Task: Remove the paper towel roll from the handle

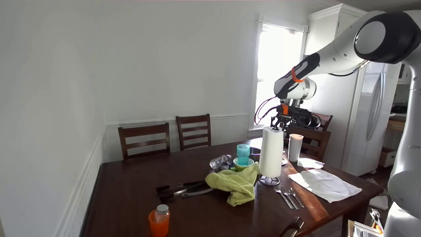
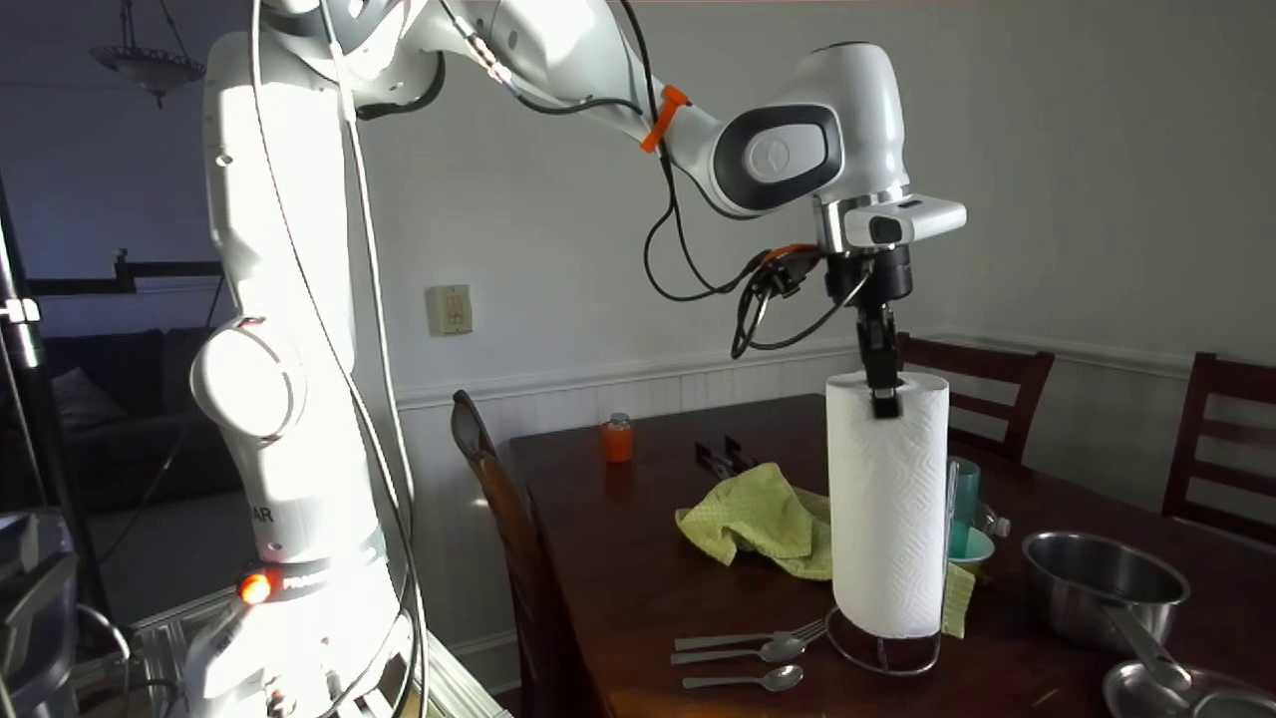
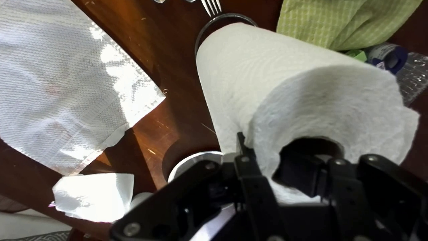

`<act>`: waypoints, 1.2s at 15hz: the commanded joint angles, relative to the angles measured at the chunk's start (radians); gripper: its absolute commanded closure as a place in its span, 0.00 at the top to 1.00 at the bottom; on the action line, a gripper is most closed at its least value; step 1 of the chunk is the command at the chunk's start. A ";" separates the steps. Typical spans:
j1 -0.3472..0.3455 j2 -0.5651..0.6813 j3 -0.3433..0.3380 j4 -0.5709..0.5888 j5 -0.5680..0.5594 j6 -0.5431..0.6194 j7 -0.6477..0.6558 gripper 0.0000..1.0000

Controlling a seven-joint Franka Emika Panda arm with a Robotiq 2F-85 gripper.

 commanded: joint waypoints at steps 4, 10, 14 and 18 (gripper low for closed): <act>0.016 -0.121 -0.006 0.004 -0.077 -0.085 0.059 0.05; 0.012 -0.213 0.021 0.025 -0.196 -0.164 0.118 0.05; 0.010 -0.257 0.038 0.054 -0.216 -0.211 0.114 0.05; 0.005 -0.287 0.050 0.089 -0.248 -0.239 0.112 0.05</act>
